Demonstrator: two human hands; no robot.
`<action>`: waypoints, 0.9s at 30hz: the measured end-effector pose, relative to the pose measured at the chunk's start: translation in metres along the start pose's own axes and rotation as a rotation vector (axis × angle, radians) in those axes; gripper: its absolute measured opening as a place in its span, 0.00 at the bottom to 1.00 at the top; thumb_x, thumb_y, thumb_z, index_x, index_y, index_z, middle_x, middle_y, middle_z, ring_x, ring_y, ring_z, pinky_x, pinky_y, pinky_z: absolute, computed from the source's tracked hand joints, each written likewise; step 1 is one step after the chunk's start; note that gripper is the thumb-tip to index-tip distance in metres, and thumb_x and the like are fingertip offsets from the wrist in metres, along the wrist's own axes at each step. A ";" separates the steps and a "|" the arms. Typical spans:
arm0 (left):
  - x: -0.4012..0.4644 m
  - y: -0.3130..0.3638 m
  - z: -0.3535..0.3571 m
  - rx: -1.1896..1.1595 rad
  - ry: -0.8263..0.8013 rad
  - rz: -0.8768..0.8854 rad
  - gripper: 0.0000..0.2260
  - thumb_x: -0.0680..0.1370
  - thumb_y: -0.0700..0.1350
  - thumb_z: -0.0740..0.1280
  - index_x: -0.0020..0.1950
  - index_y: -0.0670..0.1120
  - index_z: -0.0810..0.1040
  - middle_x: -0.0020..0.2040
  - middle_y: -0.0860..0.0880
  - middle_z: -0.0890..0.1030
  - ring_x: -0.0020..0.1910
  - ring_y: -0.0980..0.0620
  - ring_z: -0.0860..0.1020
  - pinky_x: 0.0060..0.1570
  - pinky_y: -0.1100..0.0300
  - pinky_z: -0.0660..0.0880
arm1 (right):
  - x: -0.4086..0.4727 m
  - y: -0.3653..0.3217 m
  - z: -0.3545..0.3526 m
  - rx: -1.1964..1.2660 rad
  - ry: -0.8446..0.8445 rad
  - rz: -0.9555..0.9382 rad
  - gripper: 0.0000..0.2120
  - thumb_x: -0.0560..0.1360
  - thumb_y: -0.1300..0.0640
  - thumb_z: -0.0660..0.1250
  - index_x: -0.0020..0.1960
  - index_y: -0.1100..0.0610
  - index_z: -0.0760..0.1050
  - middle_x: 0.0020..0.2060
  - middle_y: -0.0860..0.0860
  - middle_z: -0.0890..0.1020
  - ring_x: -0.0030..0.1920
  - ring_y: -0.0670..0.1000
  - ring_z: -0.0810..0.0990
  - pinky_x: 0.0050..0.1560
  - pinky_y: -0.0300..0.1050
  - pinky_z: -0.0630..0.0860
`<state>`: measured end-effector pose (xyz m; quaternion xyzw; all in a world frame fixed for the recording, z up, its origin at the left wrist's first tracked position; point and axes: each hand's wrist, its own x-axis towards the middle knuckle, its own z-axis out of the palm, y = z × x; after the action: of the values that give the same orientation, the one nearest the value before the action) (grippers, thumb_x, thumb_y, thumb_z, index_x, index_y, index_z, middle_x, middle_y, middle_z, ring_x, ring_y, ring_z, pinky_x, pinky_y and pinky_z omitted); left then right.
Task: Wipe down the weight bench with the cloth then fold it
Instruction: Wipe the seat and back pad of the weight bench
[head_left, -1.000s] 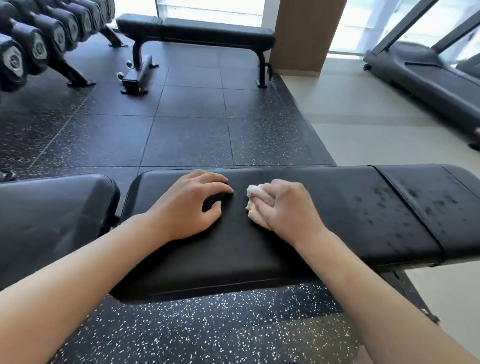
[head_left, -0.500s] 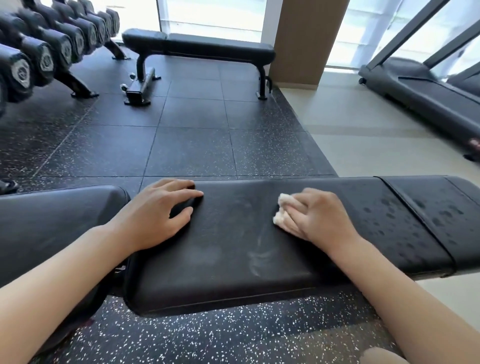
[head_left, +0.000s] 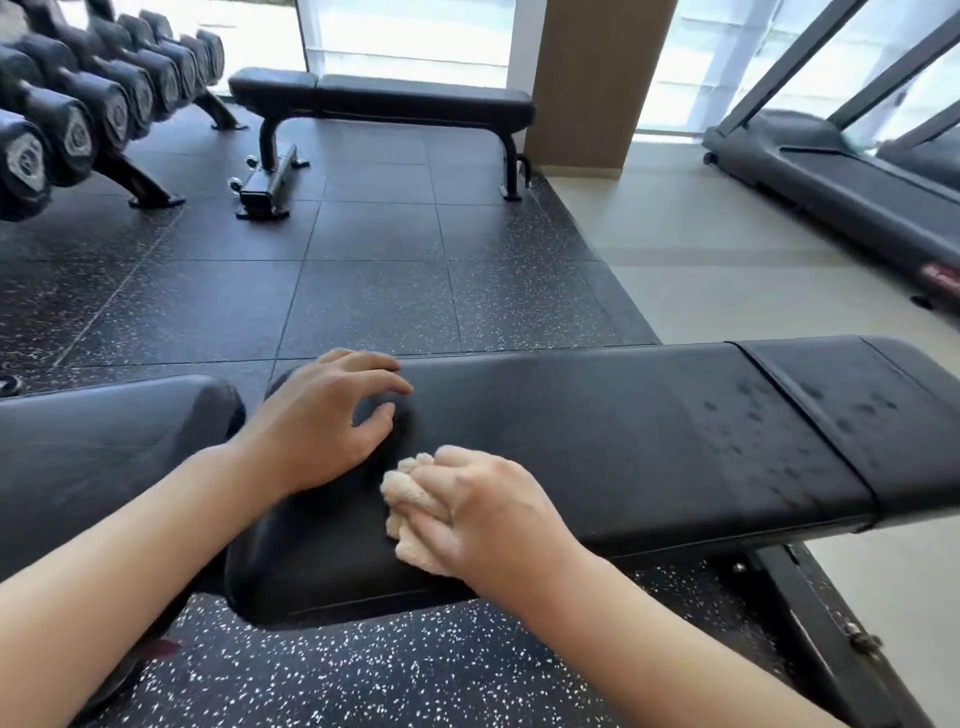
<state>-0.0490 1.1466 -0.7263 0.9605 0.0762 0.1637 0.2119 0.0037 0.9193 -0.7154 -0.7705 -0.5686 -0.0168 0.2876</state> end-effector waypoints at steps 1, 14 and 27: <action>0.010 0.014 0.007 -0.008 -0.014 0.032 0.15 0.76 0.52 0.64 0.59 0.55 0.85 0.66 0.56 0.80 0.68 0.54 0.74 0.69 0.61 0.66 | -0.009 0.007 -0.009 -0.004 0.004 0.019 0.03 0.74 0.52 0.67 0.43 0.50 0.78 0.35 0.45 0.72 0.37 0.47 0.70 0.37 0.39 0.67; 0.087 0.148 0.098 -0.043 -0.212 0.425 0.18 0.79 0.55 0.62 0.66 0.58 0.80 0.70 0.57 0.77 0.71 0.53 0.72 0.71 0.47 0.70 | -0.139 0.137 -0.119 -0.249 0.258 0.566 0.06 0.79 0.48 0.69 0.46 0.49 0.81 0.36 0.45 0.75 0.37 0.47 0.78 0.43 0.47 0.76; 0.091 0.142 0.129 -0.047 -0.125 0.417 0.17 0.78 0.56 0.60 0.63 0.59 0.82 0.65 0.59 0.80 0.66 0.53 0.75 0.67 0.50 0.73 | -0.071 0.196 -0.115 -0.349 0.235 0.566 0.10 0.75 0.48 0.69 0.38 0.51 0.78 0.31 0.46 0.69 0.35 0.55 0.75 0.37 0.47 0.69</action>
<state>0.0914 0.9893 -0.7496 0.9586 -0.1412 0.1456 0.2001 0.1866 0.7677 -0.7276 -0.9280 -0.2839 -0.1220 0.2082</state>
